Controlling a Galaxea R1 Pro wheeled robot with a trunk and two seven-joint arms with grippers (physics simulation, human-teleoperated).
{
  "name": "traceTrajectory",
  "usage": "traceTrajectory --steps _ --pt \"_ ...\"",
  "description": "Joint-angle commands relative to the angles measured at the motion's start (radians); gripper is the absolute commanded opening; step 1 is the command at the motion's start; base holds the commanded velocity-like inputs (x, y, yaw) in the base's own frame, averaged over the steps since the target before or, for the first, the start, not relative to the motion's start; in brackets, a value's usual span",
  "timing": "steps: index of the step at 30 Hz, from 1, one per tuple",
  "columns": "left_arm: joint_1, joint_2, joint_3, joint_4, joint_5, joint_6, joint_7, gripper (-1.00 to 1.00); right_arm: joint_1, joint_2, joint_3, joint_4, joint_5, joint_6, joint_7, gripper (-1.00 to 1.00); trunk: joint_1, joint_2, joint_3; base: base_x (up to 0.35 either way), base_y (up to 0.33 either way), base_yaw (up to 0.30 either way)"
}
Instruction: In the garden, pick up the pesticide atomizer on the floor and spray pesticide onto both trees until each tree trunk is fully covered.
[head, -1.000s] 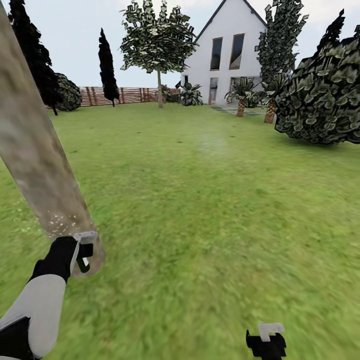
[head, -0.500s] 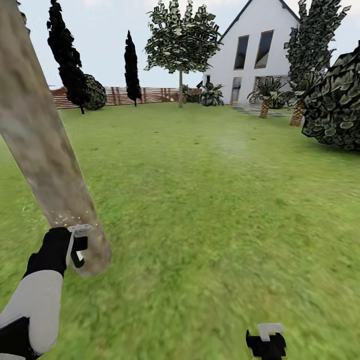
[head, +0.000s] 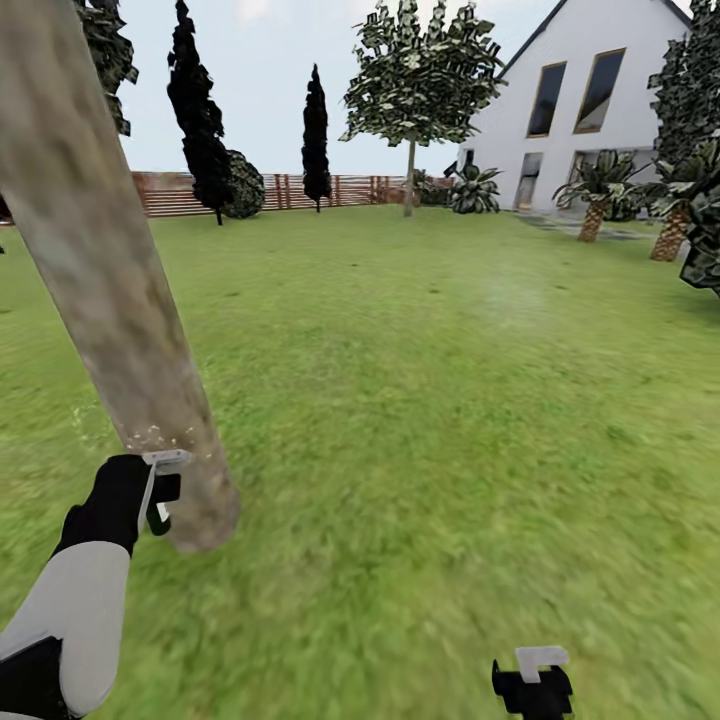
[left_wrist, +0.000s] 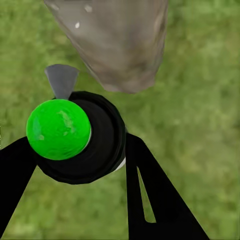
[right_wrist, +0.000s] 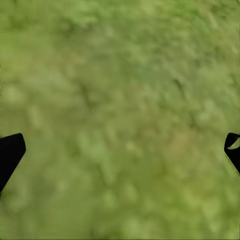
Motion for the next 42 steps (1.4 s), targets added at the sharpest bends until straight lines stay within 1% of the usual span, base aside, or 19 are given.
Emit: traceTrajectory --steps 1,4,10,19,39,42 --pt "-0.001 -0.001 0.003 -0.001 -0.011 0.003 -0.01 -1.0 -0.001 0.0 -0.007 0.002 0.011 -0.004 -0.003 1.0 0.0 0.0 -0.001 0.239 -0.196 0.277" --pt "-0.001 -0.002 0.001 -0.001 -0.011 0.003 -0.01 -1.0 -0.001 0.0 -0.008 0.002 0.011 -0.004 -0.003 1.0 0.0 0.0 -0.001 0.232 -0.209 0.177" --pt "0.003 0.003 0.003 -0.001 -0.011 0.003 -0.011 -1.0 -0.001 0.0 -0.007 0.002 0.011 -0.004 -0.003 1.0 0.0 0.0 -0.001 0.205 -0.231 0.008" --pt "0.003 0.005 0.001 -0.001 -0.011 0.003 -0.01 -1.0 0.0 0.0 -0.007 0.002 0.011 -0.004 -0.003 1.0 0.0 0.0 -0.001 0.19 -0.242 0.02" --pt "0.001 0.009 0.003 -0.003 -0.012 0.003 -0.011 -1.0 0.0 0.0 -0.007 0.003 0.011 -0.004 -0.003 1.0 0.0 0.0 -0.001 0.168 -0.263 0.269" --pt "0.002 0.009 0.003 -0.003 -0.012 0.003 -0.01 -1.0 -0.001 0.0 -0.007 0.002 0.011 -0.004 -0.003 1.0 0.0 0.0 -0.001 0.167 -0.263 0.102"
